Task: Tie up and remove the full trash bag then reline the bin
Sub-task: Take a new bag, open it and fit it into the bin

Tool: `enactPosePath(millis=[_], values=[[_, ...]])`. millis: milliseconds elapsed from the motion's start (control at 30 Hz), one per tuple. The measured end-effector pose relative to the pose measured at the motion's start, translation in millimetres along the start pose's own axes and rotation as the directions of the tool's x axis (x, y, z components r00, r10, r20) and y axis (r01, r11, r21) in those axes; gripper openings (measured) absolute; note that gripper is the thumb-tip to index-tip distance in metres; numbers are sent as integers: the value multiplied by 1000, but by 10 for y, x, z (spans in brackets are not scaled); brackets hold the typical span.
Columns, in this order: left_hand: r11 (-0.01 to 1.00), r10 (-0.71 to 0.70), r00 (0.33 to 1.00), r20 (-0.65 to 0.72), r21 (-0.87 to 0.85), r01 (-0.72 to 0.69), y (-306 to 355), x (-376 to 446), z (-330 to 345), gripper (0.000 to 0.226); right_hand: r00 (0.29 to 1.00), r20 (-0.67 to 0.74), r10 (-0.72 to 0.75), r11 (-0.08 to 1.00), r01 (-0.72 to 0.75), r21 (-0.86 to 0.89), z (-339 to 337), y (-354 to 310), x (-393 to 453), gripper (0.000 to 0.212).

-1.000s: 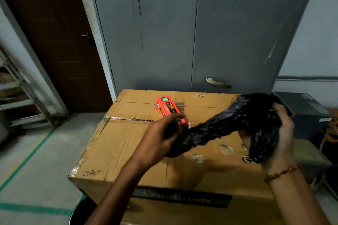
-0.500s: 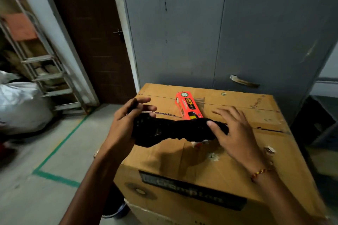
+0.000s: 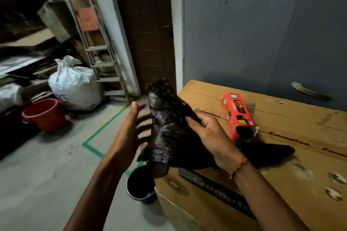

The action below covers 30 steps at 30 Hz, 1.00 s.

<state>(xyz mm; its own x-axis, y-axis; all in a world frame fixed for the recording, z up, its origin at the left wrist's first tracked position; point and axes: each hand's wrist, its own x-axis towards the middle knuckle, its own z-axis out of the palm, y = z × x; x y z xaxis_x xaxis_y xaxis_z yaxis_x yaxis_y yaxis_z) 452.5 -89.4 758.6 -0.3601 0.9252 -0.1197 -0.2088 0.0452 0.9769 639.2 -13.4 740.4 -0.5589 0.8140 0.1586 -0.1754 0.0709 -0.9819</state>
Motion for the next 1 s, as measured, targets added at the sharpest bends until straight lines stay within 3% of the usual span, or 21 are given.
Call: enactPosePath(millis=[67,133,167,233,300,433,667,833,933,1000], values=[[996,-90,993,81,33,88,-1,-38,-164,73,999,-7,54,986,-52,161,158,20,74,26],[993,-109,986,124,56,103,-2,-50,-400,95,998,-3,60,979,-58,194,337,60,152,28],[995,-88,987,134,58,81,1,-110,-479,90,998,4,57,980,-57,191,439,87,187,28],[998,-65,989,133,-15,67,-38,-182,-561,46,998,22,55,985,-57,162,660,153,263,27],[996,-23,991,134,-77,33,-32,-301,-790,33,998,22,53,996,-54,73,890,227,345,25],[991,51,999,-4,-123,-51,140,-303,-1424,29,998,27,60,997,-59,-49,1369,450,531,23],[990,113,977,-181,-59,-126,239,-336,-2471,20,989,150,-8,976,40,-214,2510,814,837,15],[988,141,951,-276,-19,-152,64,-255,-3127,20,997,41,-67,778,78,-624,3126,1166,1100,47],[993,116,949,-293,41,-108,-143,-79,-3347,21,997,6,-79,857,71,-511,3305,1214,1156,36],[992,99,965,-244,98,-77,-269,69,-3413,21,993,83,83,928,-47,-369,3394,1203,1190,30]])
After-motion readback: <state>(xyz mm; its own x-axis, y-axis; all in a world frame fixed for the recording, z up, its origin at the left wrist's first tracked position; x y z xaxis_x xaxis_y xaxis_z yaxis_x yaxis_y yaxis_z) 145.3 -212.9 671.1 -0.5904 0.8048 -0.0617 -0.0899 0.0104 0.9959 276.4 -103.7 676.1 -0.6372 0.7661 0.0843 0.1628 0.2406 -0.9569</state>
